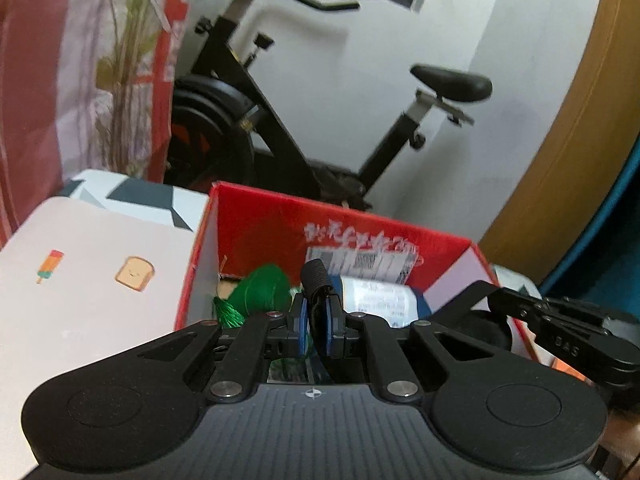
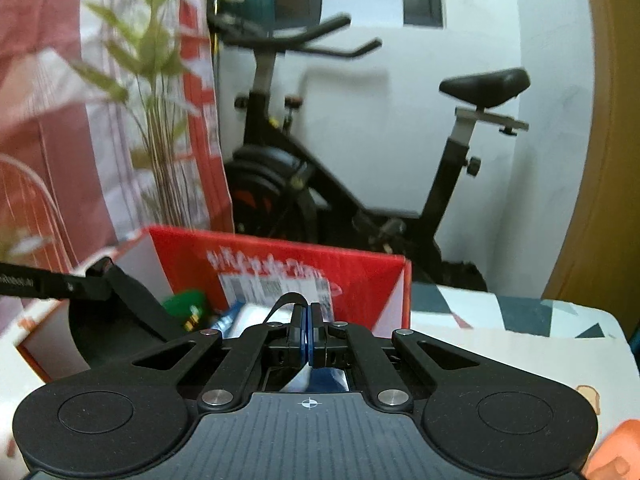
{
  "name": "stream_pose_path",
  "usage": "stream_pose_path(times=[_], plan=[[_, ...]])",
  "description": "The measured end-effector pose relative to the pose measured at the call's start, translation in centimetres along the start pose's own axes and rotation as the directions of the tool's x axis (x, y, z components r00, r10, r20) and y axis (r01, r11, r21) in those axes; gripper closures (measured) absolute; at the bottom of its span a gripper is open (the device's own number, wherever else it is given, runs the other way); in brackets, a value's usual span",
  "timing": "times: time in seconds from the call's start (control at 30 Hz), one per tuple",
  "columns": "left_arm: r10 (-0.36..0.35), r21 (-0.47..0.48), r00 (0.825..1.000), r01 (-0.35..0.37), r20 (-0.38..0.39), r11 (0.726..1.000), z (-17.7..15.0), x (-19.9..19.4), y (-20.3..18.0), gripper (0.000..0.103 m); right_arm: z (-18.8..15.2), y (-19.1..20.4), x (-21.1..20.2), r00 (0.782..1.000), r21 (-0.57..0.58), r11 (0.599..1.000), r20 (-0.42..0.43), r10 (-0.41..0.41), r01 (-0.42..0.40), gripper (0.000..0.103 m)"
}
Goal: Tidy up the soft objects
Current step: 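Lower the eye mask into the red box and open the right gripper, then withdraw the right tool and move it to the black glove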
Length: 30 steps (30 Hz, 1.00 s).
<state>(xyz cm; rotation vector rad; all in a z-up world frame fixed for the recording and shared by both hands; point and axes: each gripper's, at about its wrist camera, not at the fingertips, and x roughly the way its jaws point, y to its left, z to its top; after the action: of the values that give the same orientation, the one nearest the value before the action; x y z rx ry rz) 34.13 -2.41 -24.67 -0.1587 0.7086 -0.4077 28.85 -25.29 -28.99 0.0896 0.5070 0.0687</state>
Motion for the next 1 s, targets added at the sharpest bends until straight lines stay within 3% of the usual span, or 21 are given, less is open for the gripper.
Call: stream_pose_path(times=[0.07, 0.13, 0.2, 0.27, 0.43, 0.5, 0.63, 0.7, 0.73, 1.0], plan=[[-0.002, 0.02, 1.0, 0.002, -0.012, 1.0, 0.0, 0.4, 0.2, 0.09, -0.3, 0.2, 1.0, 0.999, -0.037, 0.999, -0.036, -0.024, 0.023, 0.101], [0.007, 0.035, 1.0, -0.006, -0.014, 0.999, 0.1, 0.6, 0.6, 0.075, -0.6, 0.2, 1.6, 0.997, -0.063, 0.998, -0.066, -0.034, 0.03, 0.099], [0.008, 0.039, 1.0, -0.008, 0.001, 0.999, 0.1, 0.3, 0.7, 0.042, -0.8, 0.0, 1.9, 0.995, -0.06, 0.998, -0.086, -0.042, 0.037, 0.094], [0.031, 0.051, 0.999, -0.031, 0.016, 0.998, 0.3, 0.1, 0.5, 0.029, -0.8, -0.2, 2.2, 0.995, -0.06, 0.997, -0.092, -0.048, 0.043, 0.087], [0.016, 0.102, 1.0, -0.019, 0.025, 0.995, 0.2, -1.4, -0.3, 0.025, -0.9, -0.2, 1.5, 0.995, -0.06, 0.998, -0.094, -0.033, 0.028, 0.075], [0.014, 0.131, 0.999, -0.018, 0.033, 0.991, -0.1, -2.1, -0.8, 0.017, -1.0, -0.2, 0.8, 0.996, -0.039, 0.999, -0.088, -0.013, 0.01, 0.056], [0.034, 0.206, 0.998, -0.044, 0.051, 0.978, -1.0, -3.9, -1.9, 0.002, -1.5, 0.3, -1.0, 0.998, -0.022, 1.0, -0.059, -0.01, 0.009, 0.03], [0.054, 0.229, 0.996, -0.068, 0.069, 0.971, -1.6, -4.9, -2.2, 0.0, -1.8, 0.8, -1.9, 0.999, -0.026, 0.999, -0.042, -0.019, 0.018, 0.004], [0.062, 0.233, 0.995, -0.079, 0.077, 0.969, -1.8, -5.4, -2.2, 0.0, -2.0, 0.9, -2.5, 0.999, -0.02, 1.0, -0.032, -0.017, 0.017, 0.0], [0.108, 0.222, 0.987, -0.133, 0.123, 0.966, -4.4, -9.1, -1.7, 0.0, -3.7, 1.9, -6.7, 0.998, 0.029, 1.0, 0.067, -0.003, 0.001, 0.0]])
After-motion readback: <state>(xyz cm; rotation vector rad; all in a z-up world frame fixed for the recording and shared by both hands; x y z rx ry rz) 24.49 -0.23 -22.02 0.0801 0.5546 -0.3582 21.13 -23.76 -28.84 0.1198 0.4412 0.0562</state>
